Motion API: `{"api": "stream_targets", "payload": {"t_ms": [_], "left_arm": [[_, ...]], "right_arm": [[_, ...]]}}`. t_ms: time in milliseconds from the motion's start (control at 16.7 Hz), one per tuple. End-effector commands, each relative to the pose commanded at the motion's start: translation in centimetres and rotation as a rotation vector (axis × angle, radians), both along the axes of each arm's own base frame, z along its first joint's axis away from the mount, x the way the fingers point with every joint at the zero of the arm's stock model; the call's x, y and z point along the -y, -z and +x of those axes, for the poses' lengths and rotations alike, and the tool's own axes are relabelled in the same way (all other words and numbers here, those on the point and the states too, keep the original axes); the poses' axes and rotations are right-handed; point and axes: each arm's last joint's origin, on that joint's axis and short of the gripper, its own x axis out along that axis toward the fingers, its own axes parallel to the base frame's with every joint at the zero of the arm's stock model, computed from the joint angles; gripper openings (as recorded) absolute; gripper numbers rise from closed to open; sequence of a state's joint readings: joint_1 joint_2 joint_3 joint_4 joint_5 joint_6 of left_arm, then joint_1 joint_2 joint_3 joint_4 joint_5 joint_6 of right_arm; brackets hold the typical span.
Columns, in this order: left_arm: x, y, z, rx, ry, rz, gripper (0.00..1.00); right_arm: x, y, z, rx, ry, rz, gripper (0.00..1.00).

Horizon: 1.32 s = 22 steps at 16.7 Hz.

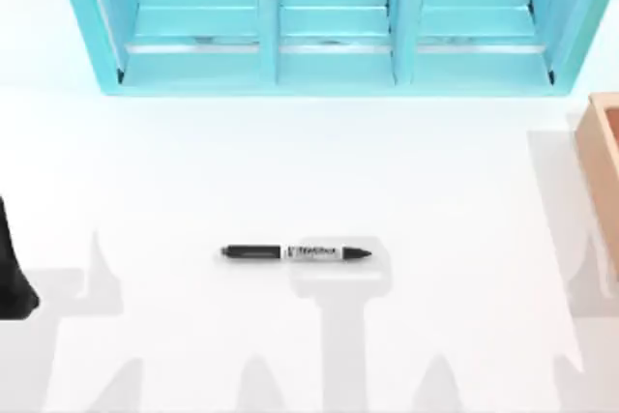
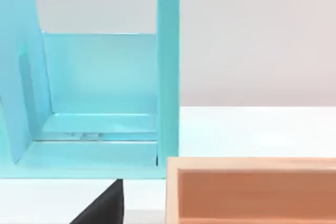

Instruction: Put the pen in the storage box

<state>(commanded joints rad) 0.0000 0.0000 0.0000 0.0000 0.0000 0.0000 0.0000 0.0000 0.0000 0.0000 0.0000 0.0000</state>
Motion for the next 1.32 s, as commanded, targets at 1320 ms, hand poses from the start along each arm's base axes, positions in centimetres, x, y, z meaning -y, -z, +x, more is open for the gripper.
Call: {"api": "stream_targets", "payload": {"t_ms": [1320], "left_arm": [[0.0,0.0,0.0,0.0,0.0,0.0,1.0]], "right_arm": [[-20.7,-7.0,16.1,-1.086,-0.922,-0.875,1.0]]}}
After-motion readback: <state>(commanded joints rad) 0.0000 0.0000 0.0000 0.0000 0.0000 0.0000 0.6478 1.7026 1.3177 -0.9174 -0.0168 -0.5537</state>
